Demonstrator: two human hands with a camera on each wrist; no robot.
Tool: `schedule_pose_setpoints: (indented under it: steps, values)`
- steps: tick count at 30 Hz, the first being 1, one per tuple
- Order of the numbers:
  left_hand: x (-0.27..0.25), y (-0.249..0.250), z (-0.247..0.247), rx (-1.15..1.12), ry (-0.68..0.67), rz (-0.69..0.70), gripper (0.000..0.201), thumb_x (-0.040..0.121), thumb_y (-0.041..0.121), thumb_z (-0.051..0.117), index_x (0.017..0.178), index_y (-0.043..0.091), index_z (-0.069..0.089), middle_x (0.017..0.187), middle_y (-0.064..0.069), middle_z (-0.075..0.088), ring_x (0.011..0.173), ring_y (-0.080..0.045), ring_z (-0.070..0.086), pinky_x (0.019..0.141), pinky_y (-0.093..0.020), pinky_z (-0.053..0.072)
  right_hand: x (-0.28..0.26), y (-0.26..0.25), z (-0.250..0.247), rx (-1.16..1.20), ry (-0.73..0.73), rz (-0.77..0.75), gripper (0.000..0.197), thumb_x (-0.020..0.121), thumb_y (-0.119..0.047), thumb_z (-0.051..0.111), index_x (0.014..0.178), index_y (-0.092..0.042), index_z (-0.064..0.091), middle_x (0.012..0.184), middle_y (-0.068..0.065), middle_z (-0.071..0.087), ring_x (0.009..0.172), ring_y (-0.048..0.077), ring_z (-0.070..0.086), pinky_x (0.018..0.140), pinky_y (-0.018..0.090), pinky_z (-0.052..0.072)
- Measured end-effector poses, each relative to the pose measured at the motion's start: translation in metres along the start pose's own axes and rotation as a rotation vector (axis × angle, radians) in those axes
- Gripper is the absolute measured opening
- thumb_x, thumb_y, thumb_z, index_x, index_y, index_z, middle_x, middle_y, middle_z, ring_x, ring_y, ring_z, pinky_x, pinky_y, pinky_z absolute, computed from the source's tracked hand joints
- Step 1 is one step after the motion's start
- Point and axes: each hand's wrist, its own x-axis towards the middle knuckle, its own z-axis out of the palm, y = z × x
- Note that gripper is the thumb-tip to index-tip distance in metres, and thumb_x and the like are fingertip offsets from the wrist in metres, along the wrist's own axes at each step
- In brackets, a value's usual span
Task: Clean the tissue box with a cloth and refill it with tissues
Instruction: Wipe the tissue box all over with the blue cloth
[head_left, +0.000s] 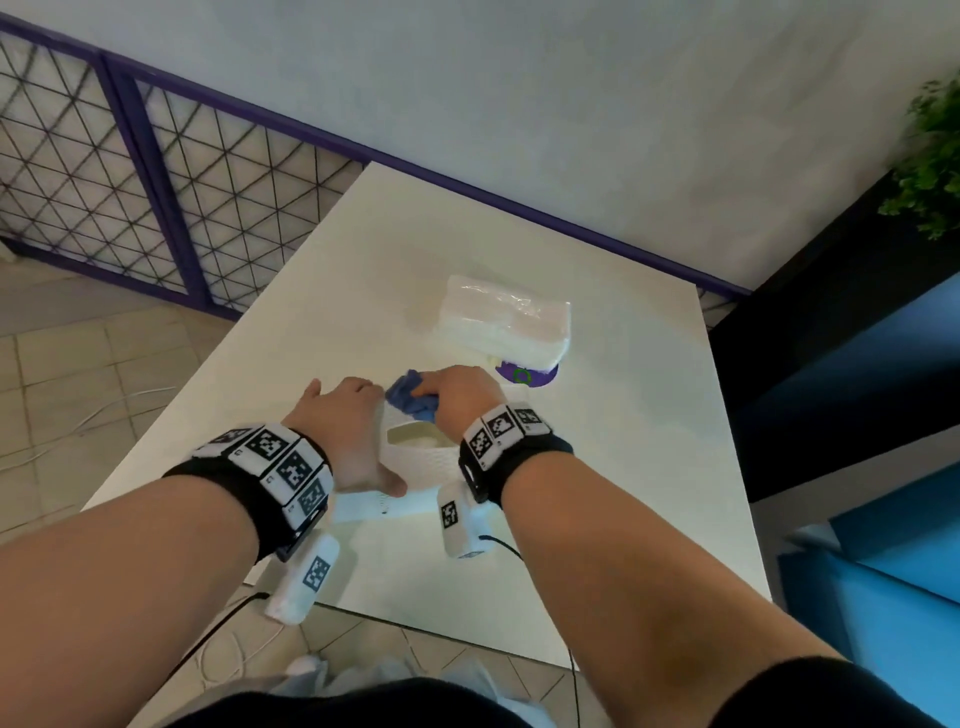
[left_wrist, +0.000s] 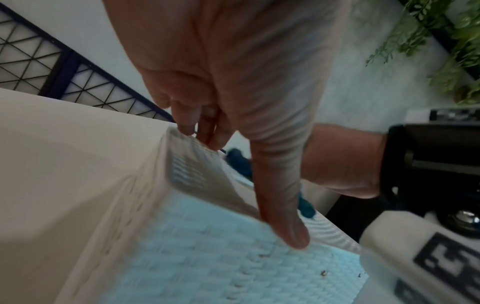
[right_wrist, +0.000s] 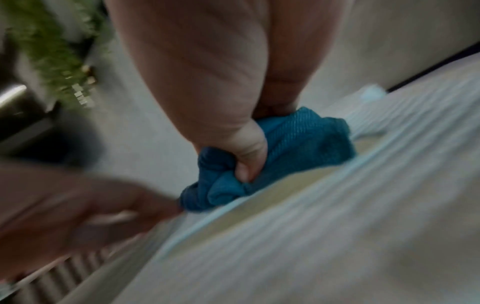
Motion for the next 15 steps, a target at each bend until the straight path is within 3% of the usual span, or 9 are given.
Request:
schedule_pose_setpoints:
  steps: [2,4,9,11,15]
  values:
    - [-0.001,-0.003,0.000,0.015,-0.001,-0.016,0.122,0.051,0.078,0.067,0.147,0.019,0.021,0.151,0.002,0.028,0.136,-0.016,0.034,0.118,-0.050,0.001,-0.001,-0.009,0.000,0.011,0.012,-0.059,0.028,0.093,-0.024,0.054,0.119,-0.026,0.064,0.113,0.002,0.066,0.105,0.023,0.063,0.088,0.028,0.049]
    - [-0.003,-0.007,0.001,0.007,0.003,-0.009,0.124,0.051,0.079,0.066,0.148,0.020,0.018,0.154,0.003,0.025,0.138,-0.014,0.031,0.116,-0.054,-0.003,-0.014,0.011,-0.012,0.031,-0.005,-0.069,0.031,0.093,-0.024,0.053,0.122,-0.029,0.063,0.121,0.002,0.064,0.112,0.023,0.059,0.087,0.023,0.042]
    - [-0.003,-0.013,0.008,-0.084,0.028,0.016,0.127,0.051,0.078,0.069,0.150,0.019,0.014,0.155,0.005,0.019,0.140,-0.012,0.026,0.118,-0.049,-0.006,-0.037,0.067,-0.023,-0.016,-0.072,0.164,0.029,0.092,-0.024,0.055,0.119,-0.029,0.066,0.122,0.003,0.065,0.111,0.024,0.060,0.097,0.031,0.047]
    - [-0.003,-0.013,0.011,-0.142,0.041,0.025,0.131,0.050,0.074,0.073,0.150,0.017,0.011,0.155,0.003,0.021,0.141,-0.014,0.025,0.119,-0.044,-0.002,-0.026,0.050,-0.024,-0.070,-0.120,0.152,0.030,0.094,-0.024,0.052,0.121,-0.025,0.064,0.121,0.003,0.064,0.111,0.024,0.060,0.096,0.033,0.049]
    - [0.000,-0.014,0.012,-0.156,0.055,0.037,0.136,0.044,0.074,0.073,0.148,0.017,0.007,0.152,-0.002,0.030,0.137,-0.017,0.032,0.118,-0.043,0.010,-0.003,-0.020,-0.011,0.006,-0.029,-0.012,0.029,0.093,-0.025,0.053,0.119,-0.023,0.065,0.113,0.006,0.067,0.107,0.026,0.062,0.085,0.027,0.046]
